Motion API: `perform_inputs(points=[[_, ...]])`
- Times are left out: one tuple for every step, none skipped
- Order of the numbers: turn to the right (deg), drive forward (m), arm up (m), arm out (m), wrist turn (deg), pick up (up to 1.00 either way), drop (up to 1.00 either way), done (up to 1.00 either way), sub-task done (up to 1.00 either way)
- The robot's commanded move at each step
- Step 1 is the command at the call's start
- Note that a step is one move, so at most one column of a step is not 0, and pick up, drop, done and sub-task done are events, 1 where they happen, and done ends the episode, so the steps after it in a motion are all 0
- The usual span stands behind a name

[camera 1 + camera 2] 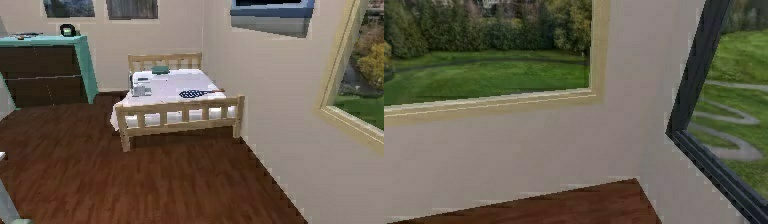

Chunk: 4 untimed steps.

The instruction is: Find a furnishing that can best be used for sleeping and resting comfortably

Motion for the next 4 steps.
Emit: perform_inputs(points=[[-9.0,0.0,0.0,0.0,0.0,0.0,0.0,0.0,0.0],[0.0,0.8,0.0,0.0,0.0,0.0,0.0,0.0,0.0],[-12.0,0.0,0.0,0.0,0.0,0.0,0.0,0.0,0.0],[0.0,0.5,0.0,0.0,0.0,0.0,0.0,0.0,0.0]])
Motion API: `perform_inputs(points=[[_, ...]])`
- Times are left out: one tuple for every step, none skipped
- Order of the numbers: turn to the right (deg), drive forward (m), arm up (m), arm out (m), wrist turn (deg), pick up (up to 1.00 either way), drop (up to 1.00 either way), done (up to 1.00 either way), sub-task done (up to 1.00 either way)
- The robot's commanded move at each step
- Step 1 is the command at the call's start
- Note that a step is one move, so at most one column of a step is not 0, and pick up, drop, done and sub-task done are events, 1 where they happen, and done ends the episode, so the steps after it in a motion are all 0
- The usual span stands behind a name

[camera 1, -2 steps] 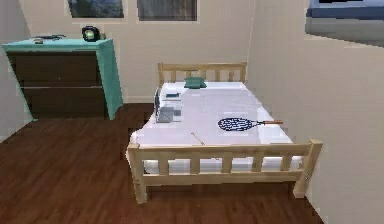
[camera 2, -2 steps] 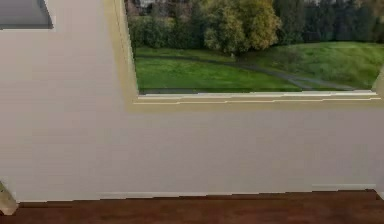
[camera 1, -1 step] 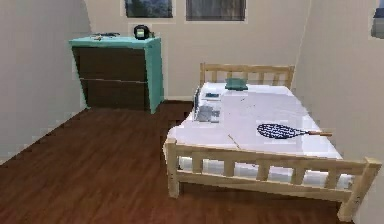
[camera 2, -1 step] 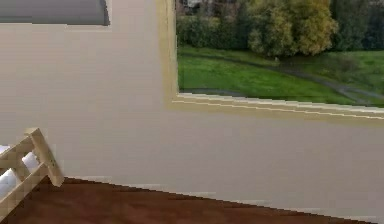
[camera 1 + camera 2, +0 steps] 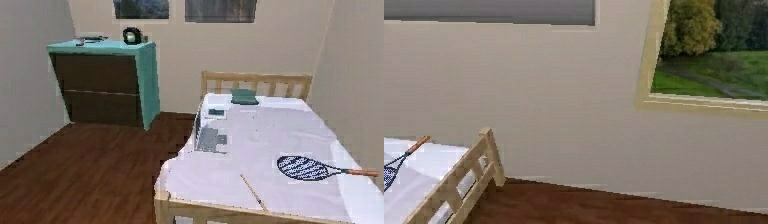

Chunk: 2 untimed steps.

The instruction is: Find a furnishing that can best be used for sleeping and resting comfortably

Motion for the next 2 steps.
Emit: perform_inputs(points=[[21.0,0.0,0.0,0.0,0.0,0.0,0.0,0.0,0.0],[0.0,0.0,0.0,0.0,0.0,0.0,0.0,1.0,0.0]])
